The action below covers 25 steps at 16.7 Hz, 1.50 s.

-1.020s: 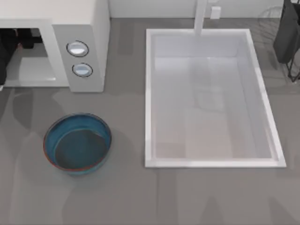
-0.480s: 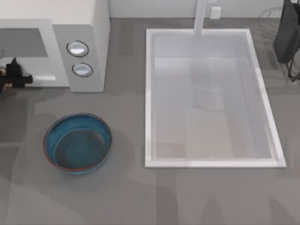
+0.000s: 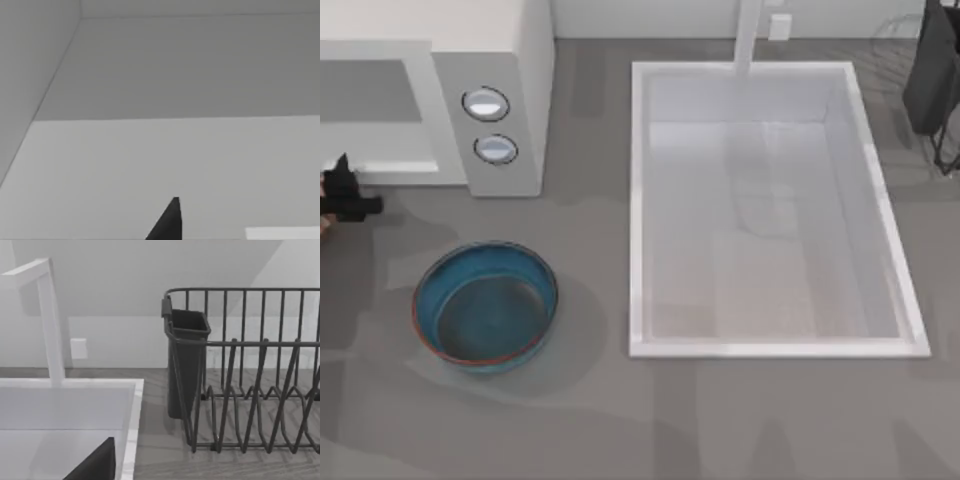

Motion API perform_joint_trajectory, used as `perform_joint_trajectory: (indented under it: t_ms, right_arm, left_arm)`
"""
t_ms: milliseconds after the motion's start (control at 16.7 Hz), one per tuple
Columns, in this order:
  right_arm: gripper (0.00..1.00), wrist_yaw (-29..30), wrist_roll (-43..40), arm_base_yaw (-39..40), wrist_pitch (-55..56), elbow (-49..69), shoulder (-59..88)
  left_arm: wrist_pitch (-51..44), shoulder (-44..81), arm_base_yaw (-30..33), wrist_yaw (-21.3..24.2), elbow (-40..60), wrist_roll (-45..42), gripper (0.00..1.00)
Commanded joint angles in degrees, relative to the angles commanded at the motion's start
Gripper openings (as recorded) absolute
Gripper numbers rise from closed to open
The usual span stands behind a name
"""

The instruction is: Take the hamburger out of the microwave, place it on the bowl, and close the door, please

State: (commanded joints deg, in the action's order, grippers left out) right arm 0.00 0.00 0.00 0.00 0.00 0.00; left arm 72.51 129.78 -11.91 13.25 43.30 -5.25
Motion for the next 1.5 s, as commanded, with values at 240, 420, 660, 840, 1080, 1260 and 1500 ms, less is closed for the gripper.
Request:
perform_joint_trajectory:
  t_ms: [240,420,660,840,1080,1260,1500]
  right_arm:
    - [1.00,0.00,0.00,0.00,0.00,0.00,0.00]
    - [1.00,0.00,0.00,0.00,0.00,0.00,0.00]
    - [1.00,0.00,0.00,0.00,0.00,0.00,0.00]
    - [1.00,0.00,0.00,0.00,0.00,0.00,0.00]
    - [1.00,0.00,0.00,0.00,0.00,0.00,0.00]
    - [1.00,0.00,0.00,0.00,0.00,0.00,0.00]
    - [1.00,0.00,0.00,0.00,0.00,0.00,0.00]
  left_arm:
    - [-1.05,-0.82,0.33,-0.15,0.37,-0.10,0.00]
    - [-6.62,-6.30,0.34,-0.24,0.53,-0.11,0.00]
    - [-17.96,-16.70,0.31,-0.37,1.02,-0.16,0.00]
    - [-23.21,-21.85,0.28,-0.42,1.35,-0.20,0.00]
    - [-23.77,-22.42,0.28,-0.43,1.38,-0.20,0.00]
    - [-24.17,-22.18,0.63,-0.62,1.63,0.25,0.00]
    - [-32.31,-21.38,4.88,-3.11,6.93,8.34,0.00]
